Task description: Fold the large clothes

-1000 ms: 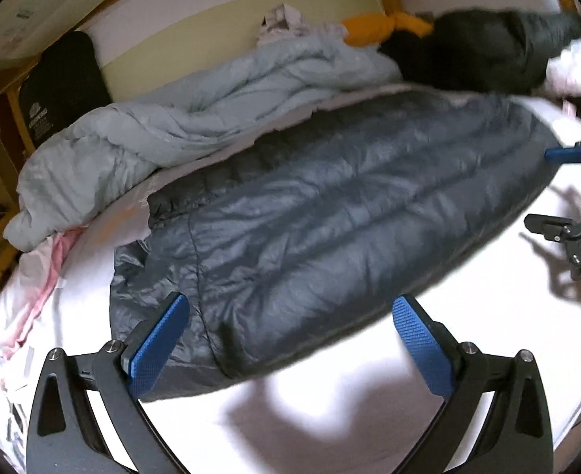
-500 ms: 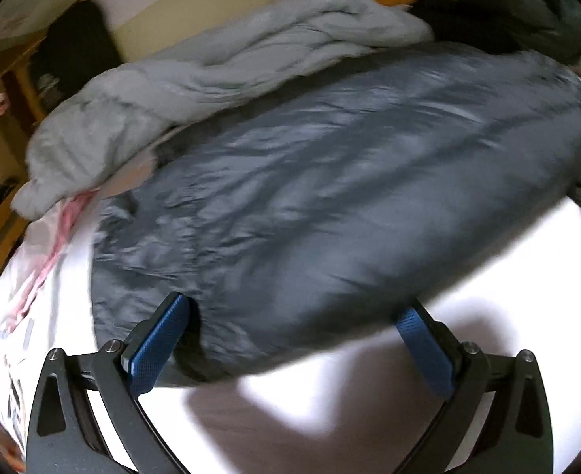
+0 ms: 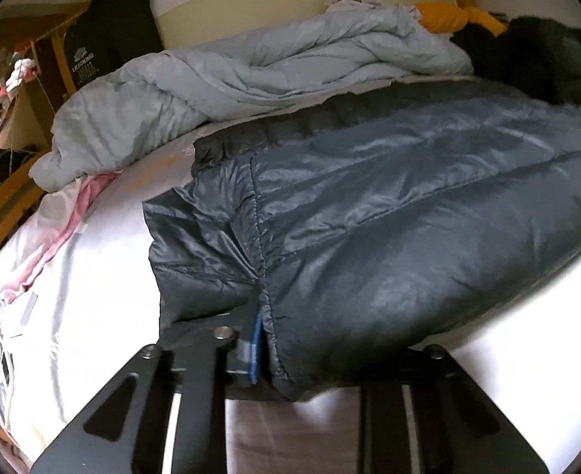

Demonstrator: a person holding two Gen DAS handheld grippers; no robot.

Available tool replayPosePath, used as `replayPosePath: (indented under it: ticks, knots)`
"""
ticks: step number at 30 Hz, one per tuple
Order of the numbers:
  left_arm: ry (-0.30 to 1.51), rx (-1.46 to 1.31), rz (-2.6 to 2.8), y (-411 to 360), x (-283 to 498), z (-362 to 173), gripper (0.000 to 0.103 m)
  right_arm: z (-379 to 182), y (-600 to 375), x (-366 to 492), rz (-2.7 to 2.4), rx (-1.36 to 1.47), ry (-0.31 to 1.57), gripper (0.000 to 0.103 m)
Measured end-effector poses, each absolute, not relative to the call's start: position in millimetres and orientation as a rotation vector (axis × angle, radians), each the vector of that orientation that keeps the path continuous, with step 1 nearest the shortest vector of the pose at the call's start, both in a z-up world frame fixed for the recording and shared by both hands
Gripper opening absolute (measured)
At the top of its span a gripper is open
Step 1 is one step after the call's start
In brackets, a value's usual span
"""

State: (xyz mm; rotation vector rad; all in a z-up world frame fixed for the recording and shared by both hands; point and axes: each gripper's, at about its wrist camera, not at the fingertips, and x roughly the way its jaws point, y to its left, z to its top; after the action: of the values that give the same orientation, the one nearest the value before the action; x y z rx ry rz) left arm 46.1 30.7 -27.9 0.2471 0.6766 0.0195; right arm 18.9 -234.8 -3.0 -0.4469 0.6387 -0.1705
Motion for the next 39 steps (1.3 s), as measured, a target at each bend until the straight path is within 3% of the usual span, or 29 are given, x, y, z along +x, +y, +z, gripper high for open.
replayPosePath:
  ticks: [10, 13, 14, 17, 20, 23, 24, 31, 39]
  knots:
    - [0.713, 0.126, -0.038, 49.3, -2.0, -6.2, 0.020, 24.2, -234.2, -45.5, -0.088, -0.387, 0.602, 0.017]
    - [0.696, 0.165, -0.033, 43.7, -14.9, -7.7, 0.030, 28.2, -240.3, -50.4, -0.091, -0.348, 0.624, 0.017]
    - [0.689, 0.163, -0.029, 43.6, -16.3, -6.1, 0.039, 29.8, -241.9, -50.9, -0.093, -0.330, 0.630, 0.017]
    - [0.642, 0.142, 0.022, 50.3, -16.5, 4.8, 0.070, 37.4, -252.4, -47.7, -0.086, -0.247, 0.652, 0.024]
    - [0.610, 0.114, 0.040, 63.2, -10.6, 18.2, 0.078, 47.7, -258.4, -43.5, -0.087, -0.206, 0.642, 0.034]
    - [0.601, 0.091, 0.034, 71.0, 1.4, 30.4, 0.080, 63.3, -261.2, -36.4, -0.125, -0.210, 0.594, 0.061]
    - [0.596, 0.095, 0.027, 72.0, 6.6, 34.6, 0.081, 69.5, -262.4, -33.2, -0.131, -0.210, 0.575, 0.066]
    - [0.548, 0.142, 0.028, 69.3, 60.6, 63.6, 0.093, 96.1, -267.6, 27.4, -0.130, -0.253, 0.512, 0.071]
    - [0.556, 0.115, 0.065, 89.5, 154.4, 65.3, 0.099, 101.0, -271.1, 136.8, -0.166, -0.278, 0.477, 0.075]
